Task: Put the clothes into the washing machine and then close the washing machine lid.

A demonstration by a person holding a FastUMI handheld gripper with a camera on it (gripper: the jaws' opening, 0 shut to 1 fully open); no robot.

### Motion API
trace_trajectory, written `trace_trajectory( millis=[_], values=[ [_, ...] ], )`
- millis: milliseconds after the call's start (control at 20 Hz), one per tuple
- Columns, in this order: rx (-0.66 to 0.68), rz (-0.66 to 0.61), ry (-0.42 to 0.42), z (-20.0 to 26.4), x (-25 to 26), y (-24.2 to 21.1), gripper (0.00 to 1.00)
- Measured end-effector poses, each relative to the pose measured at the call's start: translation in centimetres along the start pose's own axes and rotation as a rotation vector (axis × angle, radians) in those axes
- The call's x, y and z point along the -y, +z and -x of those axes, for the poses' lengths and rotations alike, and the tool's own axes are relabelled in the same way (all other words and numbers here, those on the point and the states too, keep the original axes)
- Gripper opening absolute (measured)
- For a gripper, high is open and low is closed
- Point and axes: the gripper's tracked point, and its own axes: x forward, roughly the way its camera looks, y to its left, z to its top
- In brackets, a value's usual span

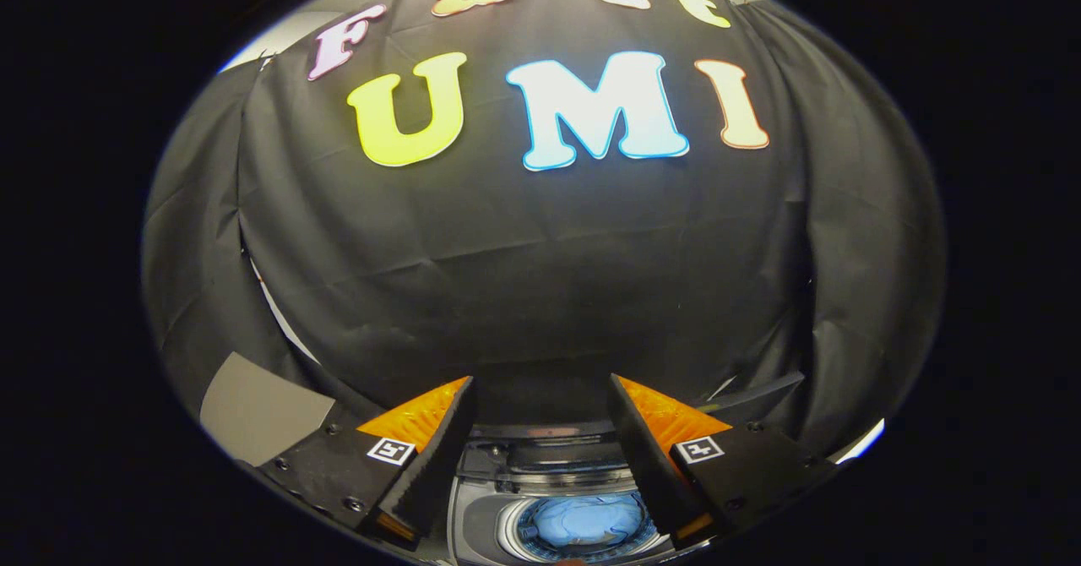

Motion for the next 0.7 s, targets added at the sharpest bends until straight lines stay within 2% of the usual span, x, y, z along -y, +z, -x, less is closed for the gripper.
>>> trace_trajectory(
  millis=[300,700],
  values=[
    [-0.073,0.037,-0.026,-4.5,0.4,-0.9,0.96],
    [-0.126,0.105,-0.014,-6.2,0.9,-2.9,0.96]
  ],
)
